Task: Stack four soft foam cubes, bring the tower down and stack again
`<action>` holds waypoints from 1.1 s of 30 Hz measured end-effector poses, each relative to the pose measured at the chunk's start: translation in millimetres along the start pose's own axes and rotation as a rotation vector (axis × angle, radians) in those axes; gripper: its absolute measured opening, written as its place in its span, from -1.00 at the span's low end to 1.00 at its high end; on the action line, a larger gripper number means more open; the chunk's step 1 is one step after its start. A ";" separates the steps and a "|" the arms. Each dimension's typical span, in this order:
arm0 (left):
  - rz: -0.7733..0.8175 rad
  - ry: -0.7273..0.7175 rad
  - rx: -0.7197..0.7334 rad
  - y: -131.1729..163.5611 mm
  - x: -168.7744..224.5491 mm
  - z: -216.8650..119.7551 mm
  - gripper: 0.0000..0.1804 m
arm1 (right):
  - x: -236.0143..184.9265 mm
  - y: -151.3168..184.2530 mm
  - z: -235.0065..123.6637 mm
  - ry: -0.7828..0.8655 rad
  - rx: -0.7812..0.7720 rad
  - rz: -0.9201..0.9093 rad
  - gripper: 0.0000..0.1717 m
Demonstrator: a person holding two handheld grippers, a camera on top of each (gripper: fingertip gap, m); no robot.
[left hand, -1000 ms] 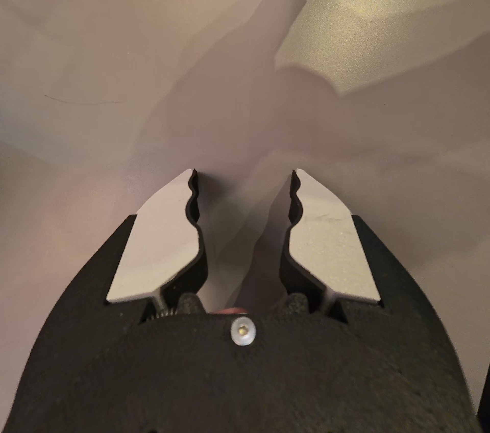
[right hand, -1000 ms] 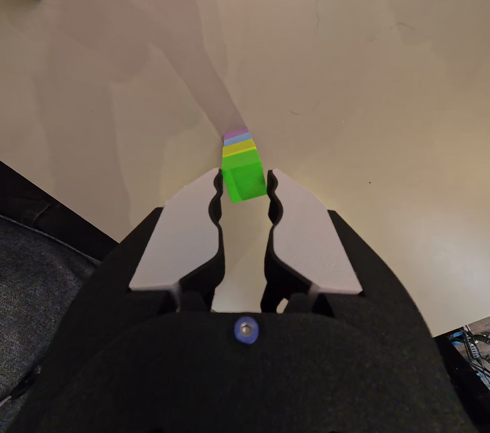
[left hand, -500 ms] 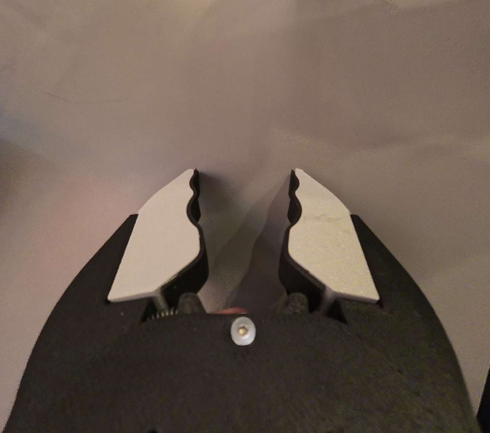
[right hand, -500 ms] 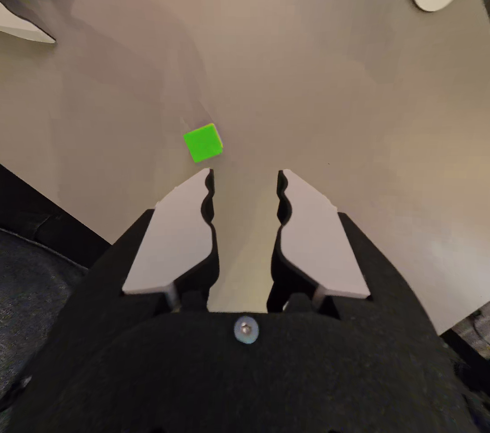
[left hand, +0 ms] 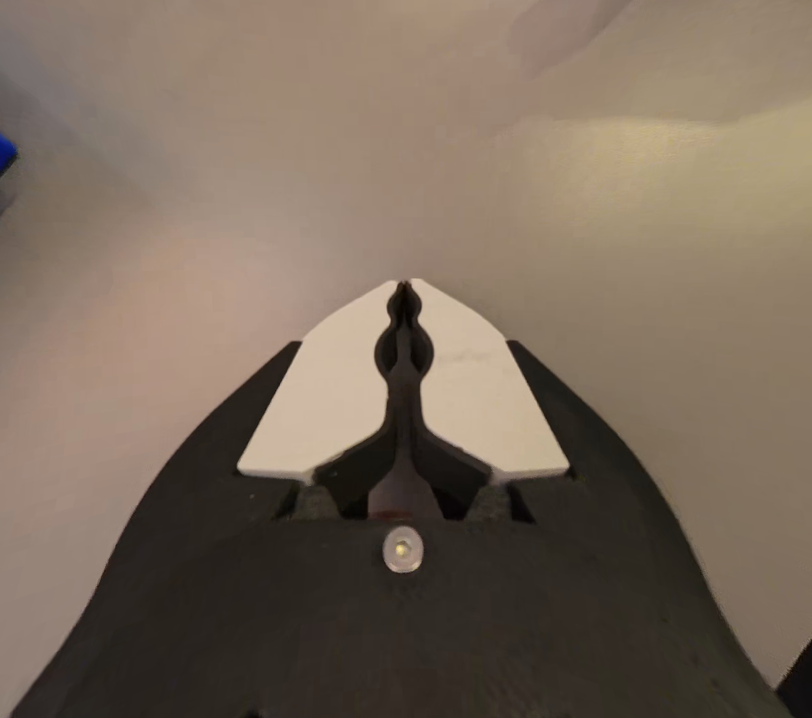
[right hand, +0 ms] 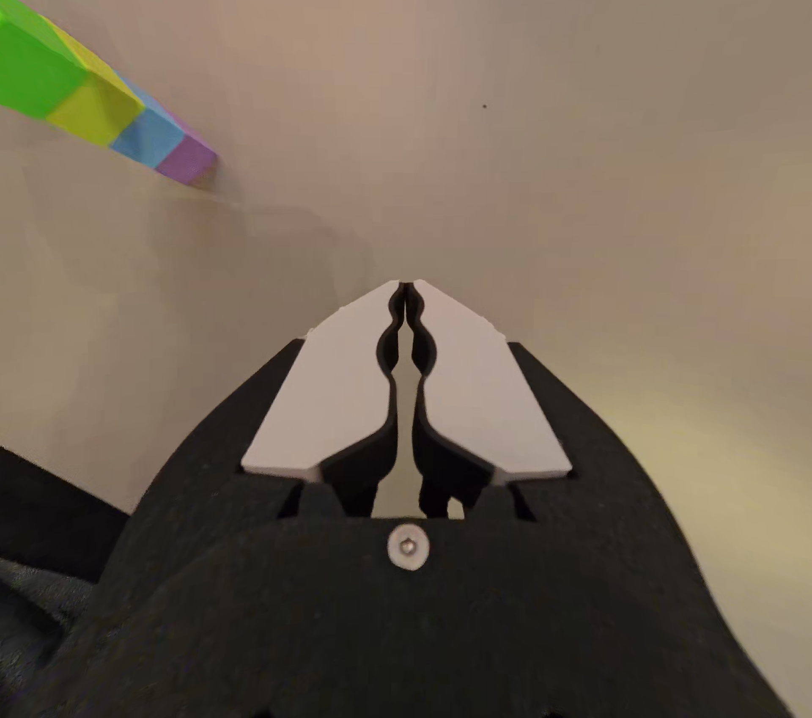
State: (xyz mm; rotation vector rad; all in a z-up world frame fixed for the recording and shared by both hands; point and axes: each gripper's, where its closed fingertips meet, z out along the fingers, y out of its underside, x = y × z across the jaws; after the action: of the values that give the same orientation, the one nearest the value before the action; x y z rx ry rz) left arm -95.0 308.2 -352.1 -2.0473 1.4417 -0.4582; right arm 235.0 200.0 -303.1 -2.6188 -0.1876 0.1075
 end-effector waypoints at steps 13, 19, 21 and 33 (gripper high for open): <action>-0.247 -0.224 -0.004 20.7 -13.2 -31.0 -1.00 | 45.9 35.9 18.3 0.112 0.008 0.062 -1.00; -0.265 -0.259 0.003 25.9 -26.1 -29.8 -1.00 | 54.8 25.4 13.1 0.211 0.057 -0.002 -1.00; -0.266 -0.265 0.006 24.1 -26.9 -29.4 -1.00 | 56.1 23.9 14.9 0.219 0.060 -0.002 -1.00; -0.331 -0.306 -0.001 36.8 -48.8 -42.9 -1.00 | 68.9 37.7 24.0 0.158 -0.006 0.174 -1.00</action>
State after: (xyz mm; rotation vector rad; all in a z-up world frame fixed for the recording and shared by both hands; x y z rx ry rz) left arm -164.1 333.6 -340.0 -2.2504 0.9296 -0.2570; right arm 304.6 189.7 -345.4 -2.6313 0.0948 -0.0404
